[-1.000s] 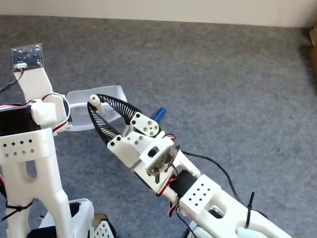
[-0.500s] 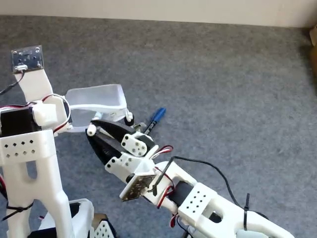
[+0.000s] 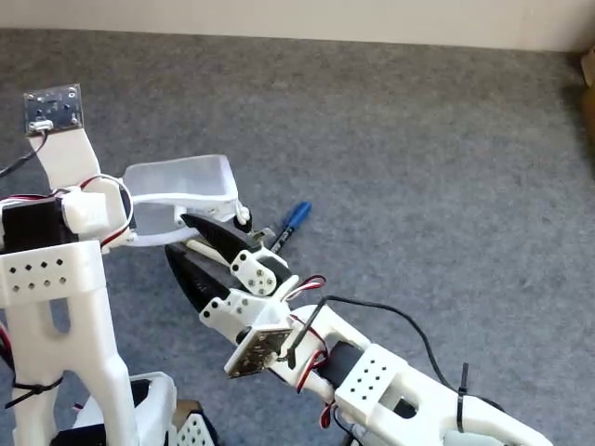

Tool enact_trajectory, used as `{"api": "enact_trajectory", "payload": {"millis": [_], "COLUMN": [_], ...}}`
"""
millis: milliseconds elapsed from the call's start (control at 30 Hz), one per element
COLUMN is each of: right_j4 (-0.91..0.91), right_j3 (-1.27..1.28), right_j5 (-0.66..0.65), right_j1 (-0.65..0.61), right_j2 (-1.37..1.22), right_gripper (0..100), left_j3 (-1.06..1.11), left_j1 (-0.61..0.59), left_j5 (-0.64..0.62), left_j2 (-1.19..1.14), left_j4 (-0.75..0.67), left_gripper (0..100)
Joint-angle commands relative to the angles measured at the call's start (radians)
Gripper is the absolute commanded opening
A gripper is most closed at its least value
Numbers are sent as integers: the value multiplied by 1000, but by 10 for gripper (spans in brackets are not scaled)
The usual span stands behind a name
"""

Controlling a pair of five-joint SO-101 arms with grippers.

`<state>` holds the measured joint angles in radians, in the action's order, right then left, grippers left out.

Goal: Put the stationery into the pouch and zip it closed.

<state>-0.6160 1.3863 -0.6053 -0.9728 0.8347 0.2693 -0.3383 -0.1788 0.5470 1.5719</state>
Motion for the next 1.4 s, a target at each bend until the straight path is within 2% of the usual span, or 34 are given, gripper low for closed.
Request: {"api": "enact_trajectory", "payload": {"millis": [0, 367, 467, 667, 833, 1000, 1200, 1367], "right_j4": [-21, -13, 108, 489, 771, 932, 1066, 1182], "right_j3": [-16, -15, -16, -117, -297, -455, -605, -725], "right_j5": [-15, -15, -11, 278, 430, 549, 687, 773], "right_j1": [-15, -16, -16, -16, -16, 1, 151, 211], "right_j2": [12, 104, 177, 377, 403, 297, 134, 44], "right_gripper": [132, 131, 131, 131, 131, 131, 131, 131], "left_j3": [-2, -2, -5, -10, -10, -10, -8, -8], "left_j1": [-12, -12, -12, -77, -114, -114, -114, -114], "left_j5": [-8, -6, -6, -8, -9, -11, -11, -11], "left_j2": [-16, -16, -16, -15, -15, -15, -15, -15], "left_j4": [-25, -25, -23, -23, -25, -25, -25, -25], "left_gripper": [6, 6, 6, 6, 6, 6, 6, 6]}}
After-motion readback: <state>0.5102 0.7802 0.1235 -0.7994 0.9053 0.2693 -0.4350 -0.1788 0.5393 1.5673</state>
